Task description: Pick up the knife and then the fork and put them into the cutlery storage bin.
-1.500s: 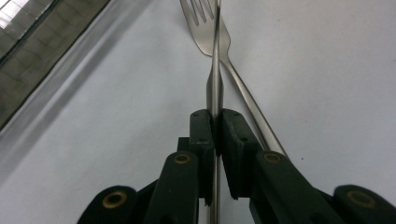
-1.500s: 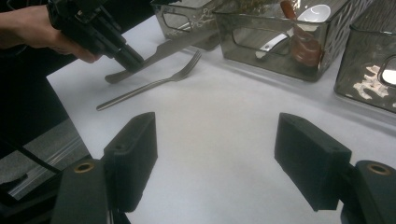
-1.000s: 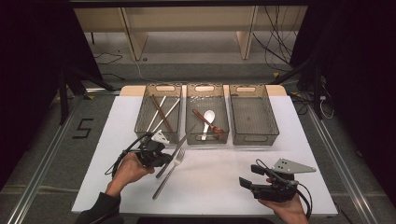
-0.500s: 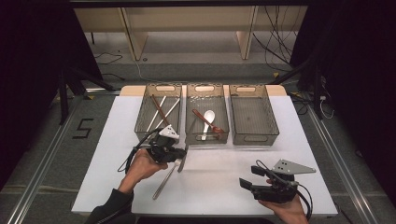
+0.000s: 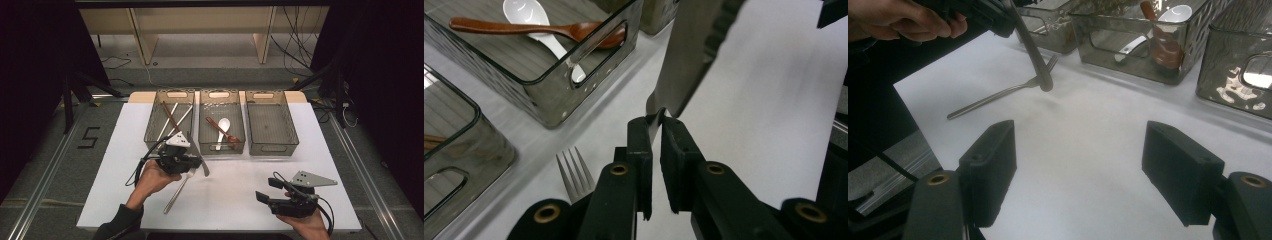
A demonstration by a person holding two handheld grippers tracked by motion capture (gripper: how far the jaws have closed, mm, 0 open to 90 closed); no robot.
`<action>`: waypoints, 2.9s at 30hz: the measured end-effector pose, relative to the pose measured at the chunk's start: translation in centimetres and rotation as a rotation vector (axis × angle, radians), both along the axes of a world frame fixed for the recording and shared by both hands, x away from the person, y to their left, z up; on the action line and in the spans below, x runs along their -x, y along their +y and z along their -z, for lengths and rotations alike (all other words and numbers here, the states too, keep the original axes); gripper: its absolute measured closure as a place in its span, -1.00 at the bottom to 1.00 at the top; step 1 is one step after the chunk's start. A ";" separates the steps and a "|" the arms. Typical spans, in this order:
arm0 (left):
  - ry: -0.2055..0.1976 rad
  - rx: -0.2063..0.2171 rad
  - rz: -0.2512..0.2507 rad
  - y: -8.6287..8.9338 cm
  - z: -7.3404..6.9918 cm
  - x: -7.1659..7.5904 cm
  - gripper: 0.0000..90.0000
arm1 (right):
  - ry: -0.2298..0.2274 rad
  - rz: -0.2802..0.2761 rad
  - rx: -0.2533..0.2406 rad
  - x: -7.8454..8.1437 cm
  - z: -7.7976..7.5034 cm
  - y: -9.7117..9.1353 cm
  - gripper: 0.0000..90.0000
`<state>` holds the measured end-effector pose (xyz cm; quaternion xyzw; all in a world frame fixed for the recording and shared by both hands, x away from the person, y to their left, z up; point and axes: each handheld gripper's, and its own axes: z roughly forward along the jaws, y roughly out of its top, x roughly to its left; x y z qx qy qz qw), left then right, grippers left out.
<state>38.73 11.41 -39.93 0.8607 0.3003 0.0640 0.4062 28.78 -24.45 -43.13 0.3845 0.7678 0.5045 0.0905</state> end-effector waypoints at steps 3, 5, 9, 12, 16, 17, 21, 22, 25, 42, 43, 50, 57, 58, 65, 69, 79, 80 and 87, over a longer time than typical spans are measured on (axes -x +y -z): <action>-0.009 0.017 -0.004 0.0 -0.3 0.1 0.84 | 0.003 -0.001 0.001 0.0 0.0 0.0 -0.32; -0.010 0.029 -0.001 -0.1 -0.5 0.1 0.84 | 0.002 -0.001 0.002 0.0 0.0 0.0 -0.32; -0.011 0.034 -0.002 -0.3 -0.6 0.0 0.84 | 0.002 -0.001 0.003 0.0 0.0 0.0 -0.32; -0.010 0.040 -0.001 -0.5 -0.8 -0.2 0.84 | 0.002 -0.001 0.002 0.0 0.0 0.0 -0.32; -0.016 0.041 0.000 -1.0 -1.1 -0.5 0.84 | 0.003 0.000 -0.001 0.0 -0.1 0.0 -0.31; -0.015 0.041 0.004 -1.1 -1.3 -0.6 0.84 | 0.005 0.001 -0.001 0.1 -0.1 0.0 -0.32; -0.023 0.051 0.005 -1.8 -1.7 -1.0 0.84 | 0.003 0.004 -0.004 0.1 -0.2 -0.1 -0.32; -0.021 0.053 0.008 -2.0 -1.9 -1.1 0.84 | 0.002 0.005 -0.005 0.1 -0.2 -0.2 -0.32; -0.021 0.058 0.013 -2.8 -2.2 -1.7 0.84 | -0.001 0.007 -0.006 0.1 -0.2 -0.2 -0.32; -0.027 0.080 0.039 -7.9 -4.4 -5.5 0.84 | -0.004 0.010 -0.025 0.8 -0.4 -0.9 -0.32; -0.028 0.077 0.041 -8.2 -4.5 -5.8 0.84 | -0.003 0.010 -0.026 0.8 -0.4 -1.0 -0.32; -0.034 0.078 0.051 -10.3 -5.9 -7.7 0.84 | 0.002 0.012 -0.031 1.0 -0.3 -1.3 -0.32; -0.026 0.080 0.059 -12.4 -6.5 -9.4 0.84 | 0.004 0.013 -0.039 1.2 -0.3 -1.6 -0.32; -0.024 0.081 0.059 -12.7 -6.5 -9.6 0.84 | 0.004 0.013 -0.039 1.2 -0.3 -1.6 -0.32; -0.005 0.073 0.080 -14.9 -6.6 -10.7 0.84 | 0.006 0.010 -0.041 1.4 -0.3 -1.9 -0.32; 0.003 0.068 0.089 -16.1 -6.4 -11.2 0.84 | 0.005 0.008 -0.041 1.5 -0.3 -1.9 -0.32; 0.072 0.045 0.079 -17.7 -4.6 -12.7 0.84 | 0.007 0.005 -0.043 1.7 -0.2 -2.0 -0.32; 0.076 0.038 0.077 -17.8 -4.4 -12.8 0.84 | 0.007 0.004 -0.042 1.7 -0.2 -1.9 -0.32; 0.111 0.003 0.069 -18.6 -3.2 -13.6 0.84 | 0.006 0.003 -0.043 1.7 -0.3 -2.0 -0.32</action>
